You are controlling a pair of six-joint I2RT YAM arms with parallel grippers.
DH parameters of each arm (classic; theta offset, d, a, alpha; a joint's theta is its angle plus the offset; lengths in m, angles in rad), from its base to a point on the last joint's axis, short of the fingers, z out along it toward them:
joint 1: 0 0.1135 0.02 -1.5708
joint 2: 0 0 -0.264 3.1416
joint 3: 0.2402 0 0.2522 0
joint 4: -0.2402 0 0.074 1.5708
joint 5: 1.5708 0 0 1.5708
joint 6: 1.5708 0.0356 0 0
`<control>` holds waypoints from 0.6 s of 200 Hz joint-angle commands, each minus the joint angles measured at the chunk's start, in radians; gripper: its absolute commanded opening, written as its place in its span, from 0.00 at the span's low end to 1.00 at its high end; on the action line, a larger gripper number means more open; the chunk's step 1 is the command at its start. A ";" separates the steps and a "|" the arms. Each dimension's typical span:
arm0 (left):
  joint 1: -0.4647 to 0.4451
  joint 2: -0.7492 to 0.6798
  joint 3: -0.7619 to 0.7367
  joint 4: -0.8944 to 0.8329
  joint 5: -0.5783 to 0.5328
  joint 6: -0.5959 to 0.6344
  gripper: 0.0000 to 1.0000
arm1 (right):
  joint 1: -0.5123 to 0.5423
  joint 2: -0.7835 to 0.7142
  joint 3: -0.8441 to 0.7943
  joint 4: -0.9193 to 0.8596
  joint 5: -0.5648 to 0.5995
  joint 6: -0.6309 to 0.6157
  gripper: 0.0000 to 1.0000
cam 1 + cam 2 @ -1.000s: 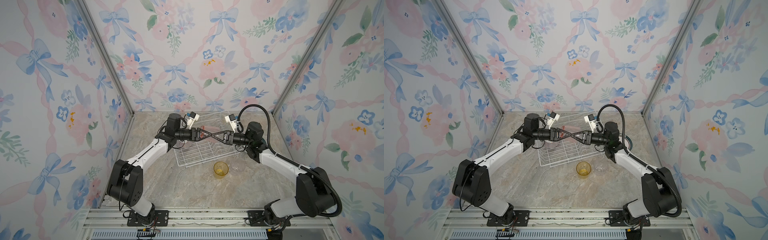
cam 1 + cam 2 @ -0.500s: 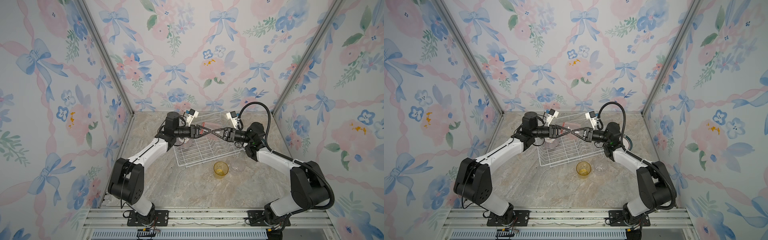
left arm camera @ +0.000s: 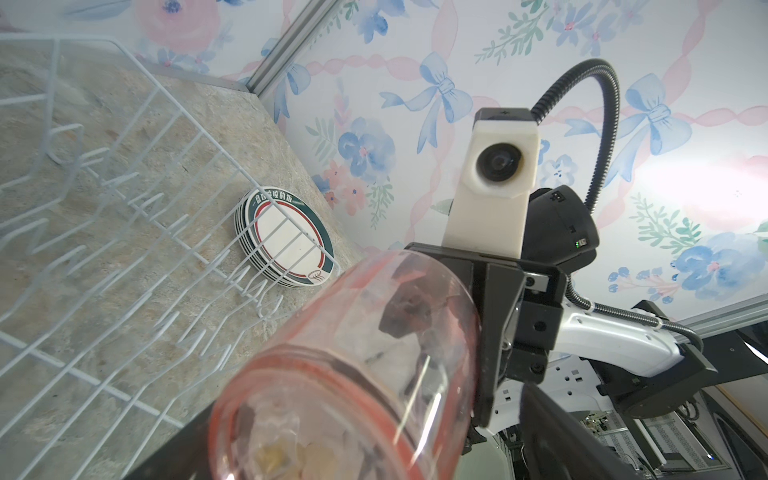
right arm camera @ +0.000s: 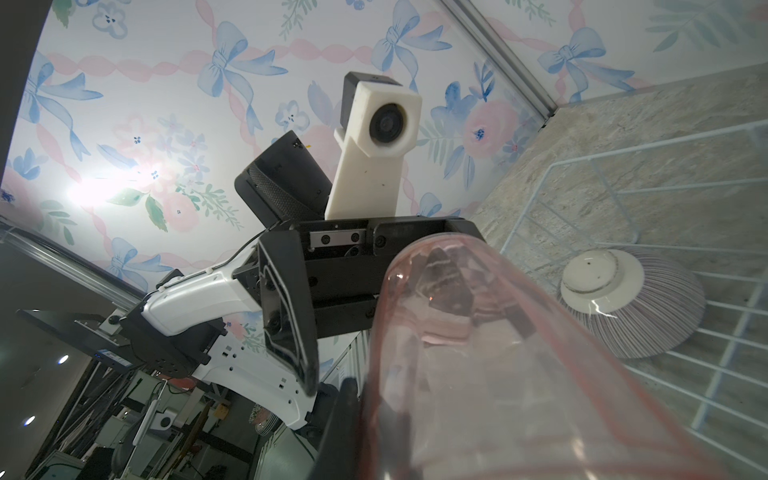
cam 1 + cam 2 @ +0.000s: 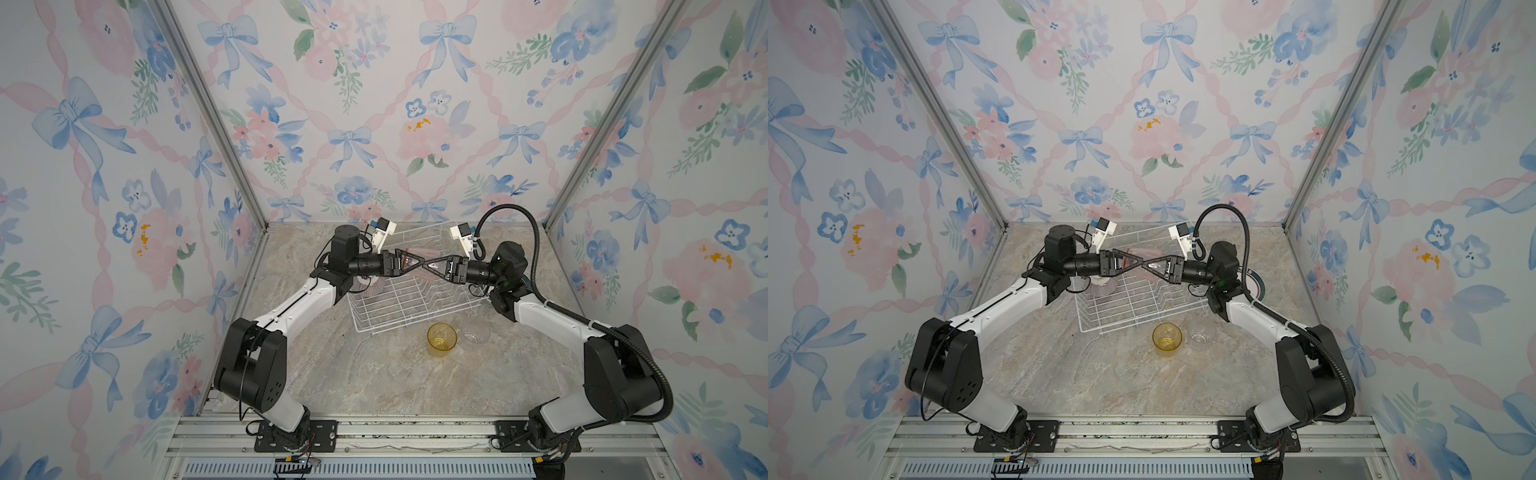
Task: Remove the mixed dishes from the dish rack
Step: 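Close the right gripper on the pink glass while the left gripper releases it, then lower the pink glass onto the table with the right gripper while the left withdraws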
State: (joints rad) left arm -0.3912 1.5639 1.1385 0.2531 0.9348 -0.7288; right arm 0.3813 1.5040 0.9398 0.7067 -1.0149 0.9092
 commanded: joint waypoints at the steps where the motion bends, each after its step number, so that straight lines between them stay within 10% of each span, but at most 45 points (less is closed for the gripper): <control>1: 0.020 -0.076 -0.012 0.015 -0.040 0.051 0.98 | 0.008 -0.074 0.058 -0.292 0.053 -0.207 0.00; 56: 0.049 -0.112 0.082 -0.379 -0.369 0.257 0.98 | 0.163 -0.170 0.328 -1.245 0.421 -0.892 0.00; 120: 0.064 -0.137 0.125 -0.599 -0.661 0.370 0.98 | 0.514 -0.140 0.475 -1.629 0.825 -1.095 0.00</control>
State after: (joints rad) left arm -0.3309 1.4574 1.2186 -0.2287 0.4091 -0.4389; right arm 0.8169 1.3533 1.3689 -0.6918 -0.3790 -0.0631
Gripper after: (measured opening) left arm 0.978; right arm 0.077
